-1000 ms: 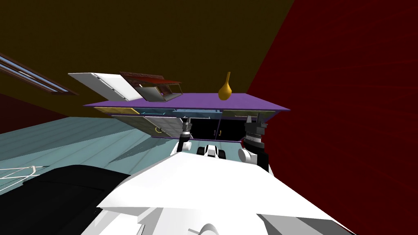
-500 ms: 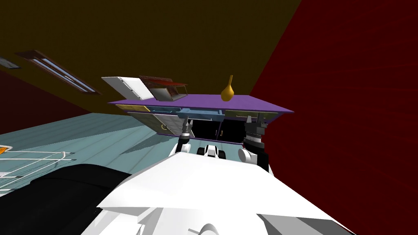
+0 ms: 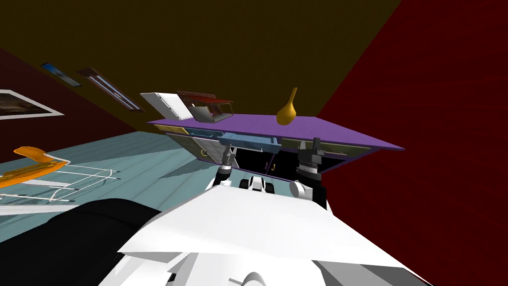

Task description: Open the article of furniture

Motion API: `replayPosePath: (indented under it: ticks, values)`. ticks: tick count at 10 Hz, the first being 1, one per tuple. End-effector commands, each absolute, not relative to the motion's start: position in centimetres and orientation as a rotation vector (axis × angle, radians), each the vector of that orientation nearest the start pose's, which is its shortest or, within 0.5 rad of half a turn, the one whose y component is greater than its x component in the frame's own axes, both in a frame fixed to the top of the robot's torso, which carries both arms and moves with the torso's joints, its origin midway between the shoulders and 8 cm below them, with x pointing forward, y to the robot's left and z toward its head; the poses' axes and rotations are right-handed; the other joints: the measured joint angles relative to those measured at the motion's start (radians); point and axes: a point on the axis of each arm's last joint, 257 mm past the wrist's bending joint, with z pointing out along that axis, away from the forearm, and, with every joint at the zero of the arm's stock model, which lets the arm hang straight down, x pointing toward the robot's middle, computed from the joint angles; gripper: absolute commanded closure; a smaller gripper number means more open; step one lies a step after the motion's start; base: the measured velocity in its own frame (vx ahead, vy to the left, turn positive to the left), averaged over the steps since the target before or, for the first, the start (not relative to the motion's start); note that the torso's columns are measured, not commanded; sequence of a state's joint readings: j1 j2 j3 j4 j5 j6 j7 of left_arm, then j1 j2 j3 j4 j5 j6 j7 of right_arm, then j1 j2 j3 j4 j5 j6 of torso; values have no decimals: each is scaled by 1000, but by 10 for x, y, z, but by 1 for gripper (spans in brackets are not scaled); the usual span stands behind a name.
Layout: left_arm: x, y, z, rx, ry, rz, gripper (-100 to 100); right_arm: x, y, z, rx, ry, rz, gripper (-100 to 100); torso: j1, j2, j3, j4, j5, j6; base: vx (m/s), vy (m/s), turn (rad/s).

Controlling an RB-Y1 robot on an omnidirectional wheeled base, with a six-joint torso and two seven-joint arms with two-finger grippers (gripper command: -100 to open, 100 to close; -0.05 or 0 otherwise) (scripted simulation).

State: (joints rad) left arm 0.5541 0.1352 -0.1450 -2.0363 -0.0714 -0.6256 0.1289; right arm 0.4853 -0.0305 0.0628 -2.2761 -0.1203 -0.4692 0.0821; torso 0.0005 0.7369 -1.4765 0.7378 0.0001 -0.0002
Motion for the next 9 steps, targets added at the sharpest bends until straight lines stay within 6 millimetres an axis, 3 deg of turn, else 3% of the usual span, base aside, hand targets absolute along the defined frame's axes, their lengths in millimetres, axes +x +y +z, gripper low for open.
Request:
replayPosePath:
  ticks: [1, 2, 4, 5, 7, 9]
  values:
    - [339, 202, -83, -722, 907, -1513, -100, 353, -268, 20, 708, 607, 1367, 0, 0, 1, 0, 0, 0, 1, 110, -5, 167]
    - [337, 201, -76, -712, 895, -1516, -100, 353, -268, 20, 709, 607, 1367, 0, -1, 1, 0, 0, 0, 0, 81, -5, 112]
    - [317, 178, -70, -706, 929, -1576, -100, 353, -268, 20, 708, 607, 1367, 0, 0, 2, 1, 1, 0, 0, 116, -3, 273]
    - [314, 179, -64, -701, 920, -1577, -100, 353, -268, 20, 709, 607, 1367, 0, -1, -1, -1, 0, 0, 0, 114, -9, 86]
    - [293, 159, -53, -699, 941, -1636, -100, 352, -268, 21, 706, 605, 1367, 0, 0, -2, -2, -1, 0, -2, 58, 0, 157]
    - [295, 161, -57, -709, 947, -1625, -100, 351, -271, 20, 709, 606, 1359, 0, -2, -3, -4, 2, -1, -4, -17, -17, 45]
